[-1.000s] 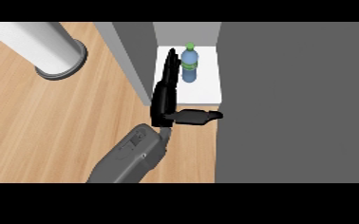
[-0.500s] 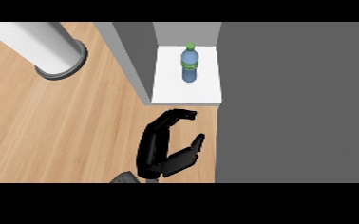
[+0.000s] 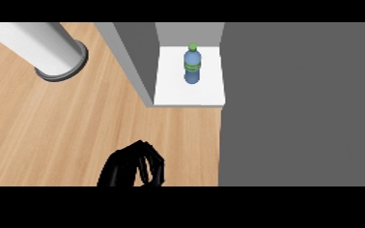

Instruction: Pick up the bottled water, place it into the cabinet and close the cabinet

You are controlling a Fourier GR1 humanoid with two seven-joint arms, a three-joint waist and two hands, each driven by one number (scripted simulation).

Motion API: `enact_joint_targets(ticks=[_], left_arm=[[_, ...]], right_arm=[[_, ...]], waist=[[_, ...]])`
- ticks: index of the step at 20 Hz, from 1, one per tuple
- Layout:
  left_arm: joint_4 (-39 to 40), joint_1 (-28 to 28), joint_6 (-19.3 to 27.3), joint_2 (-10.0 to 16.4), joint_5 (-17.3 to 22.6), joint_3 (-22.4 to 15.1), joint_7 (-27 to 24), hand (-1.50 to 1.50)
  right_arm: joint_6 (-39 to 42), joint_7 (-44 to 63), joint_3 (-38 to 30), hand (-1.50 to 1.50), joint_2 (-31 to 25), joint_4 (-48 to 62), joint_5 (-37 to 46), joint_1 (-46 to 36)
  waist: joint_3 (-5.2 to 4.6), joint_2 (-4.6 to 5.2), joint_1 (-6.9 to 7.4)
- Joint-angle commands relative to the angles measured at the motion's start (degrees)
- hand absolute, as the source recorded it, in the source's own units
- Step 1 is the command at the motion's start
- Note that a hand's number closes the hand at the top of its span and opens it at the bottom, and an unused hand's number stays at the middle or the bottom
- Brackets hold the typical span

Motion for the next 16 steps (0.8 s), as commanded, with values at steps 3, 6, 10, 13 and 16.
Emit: enact_joint_targets(ticks=[3,6,10,13,16], left_arm=[[-7.3,6.6,-3.1,9.8,1.9,4.6,-0.9,1.50],[-8.5,8.6,-6.6,13.0,3.6,8.0,-3.2,1.50],[-12.9,11.6,-9.8,16.5,7.6,11.5,-2.7,-1.50],[-13.6,12.4,-10.3,17.8,9.0,14.7,-3.4,-1.50],[-15.3,16.5,-11.4,21.0,10.6,17.6,-4.1,-1.50]], right_arm=[[6.2,3.3,1.0,1.50,-2.0,-11.8,4.4,3.8],[4.7,3.0,3.8,1.50,0.8,-14.8,6.3,1.9],[4.4,2.4,4.5,1.50,0.9,-18.4,4.5,3.4],[7.2,3.1,6.5,1.50,0.4,-18.3,7.2,1.8],[8.1,4.3,9.4,1.50,-0.2,-18.4,7.6,2.0]], waist=[[-0.07,-0.23,-0.25],[-0.16,-0.14,0.01],[-0.31,-0.45,-0.58],[-0.34,-0.46,-0.54],[-0.39,-0.76,0.25]])
